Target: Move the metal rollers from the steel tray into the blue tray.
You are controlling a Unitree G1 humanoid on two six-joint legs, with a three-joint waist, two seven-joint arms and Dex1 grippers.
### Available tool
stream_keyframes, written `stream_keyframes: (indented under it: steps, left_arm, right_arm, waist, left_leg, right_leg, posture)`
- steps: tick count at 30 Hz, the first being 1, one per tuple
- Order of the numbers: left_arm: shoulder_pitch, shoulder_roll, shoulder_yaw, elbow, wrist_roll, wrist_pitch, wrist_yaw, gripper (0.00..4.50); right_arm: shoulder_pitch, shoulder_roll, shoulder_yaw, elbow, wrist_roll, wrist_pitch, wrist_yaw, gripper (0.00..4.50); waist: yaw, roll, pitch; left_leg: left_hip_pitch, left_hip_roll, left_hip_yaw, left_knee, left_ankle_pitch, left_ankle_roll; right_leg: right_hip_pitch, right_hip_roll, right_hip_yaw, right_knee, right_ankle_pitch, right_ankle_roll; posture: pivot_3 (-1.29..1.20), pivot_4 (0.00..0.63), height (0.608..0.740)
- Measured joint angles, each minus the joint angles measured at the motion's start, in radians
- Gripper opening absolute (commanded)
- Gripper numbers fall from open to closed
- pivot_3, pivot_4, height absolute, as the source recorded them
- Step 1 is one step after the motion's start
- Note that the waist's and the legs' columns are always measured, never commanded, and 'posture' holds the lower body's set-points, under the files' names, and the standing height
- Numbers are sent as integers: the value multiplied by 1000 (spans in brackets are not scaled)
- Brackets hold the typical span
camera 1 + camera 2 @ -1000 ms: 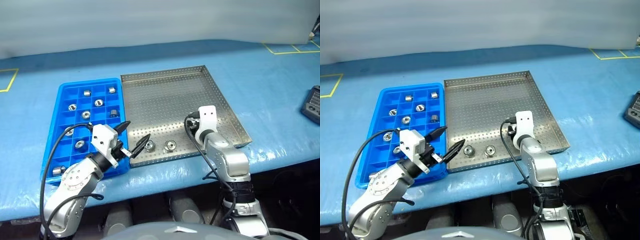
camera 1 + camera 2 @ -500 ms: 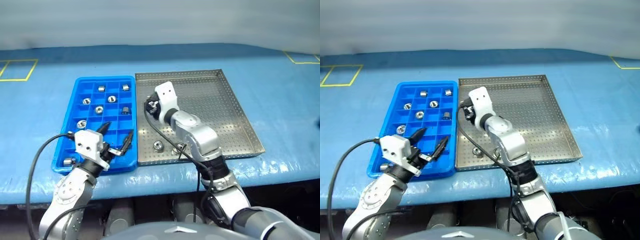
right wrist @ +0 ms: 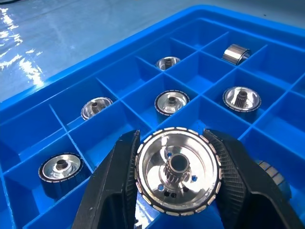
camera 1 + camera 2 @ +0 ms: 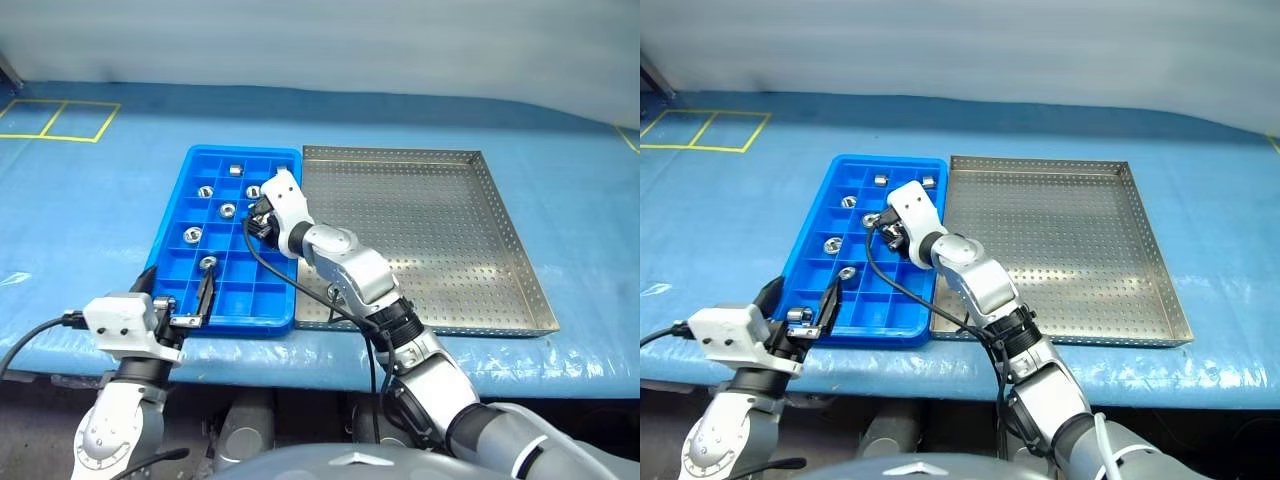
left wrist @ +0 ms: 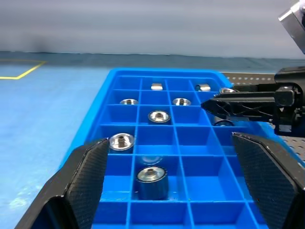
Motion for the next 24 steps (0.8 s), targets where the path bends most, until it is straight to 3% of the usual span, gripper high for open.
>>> stream_keyframes:
  steps: [10, 18, 19, 24]
  left_arm:
    - [40, -26, 4, -1, 28, -28, 18, 4500]
    - [29, -27, -2, -1, 28, -28, 17, 4500]
    - [22, -24, -3, -1, 28, -27, 16, 4500]
    - [-26, -6, -14, 0, 24, -17, -5, 4500]
  right_arm:
    - [-37, 3, -1, 154, -3, -88, 39, 1722]
    - [-37, 4, 1, 168, 2, -101, 52, 4295]
    - [-37, 4, 1, 167, 2, -100, 47, 4479]
    - [-37, -9, -10, 47, 8, -36, 58, 4479]
  waist:
    - [29, 0, 0]
    - [38, 1, 1]
    - [38, 1, 1]
    - [32, 1, 1]
  left_leg:
    - [0, 0, 0, -1, 0, 0]
    - [-1, 0, 0, -1, 0, 0]
    - [-1, 0, 0, -1, 0, 0]
    - [-12, 0, 0, 0, 0, -1]
  right_leg:
    - [-1, 0, -1, 0, -1, -1]
    - [-2, 0, -1, 0, -1, -1]
    - [-2, 0, -1, 0, -1, -1]
    - [-12, 0, -1, 1, 0, -1]
  posture:
    - [433, 150, 740]
    - [384, 150, 740]
    - [363, 150, 740]
    - [283, 150, 740]
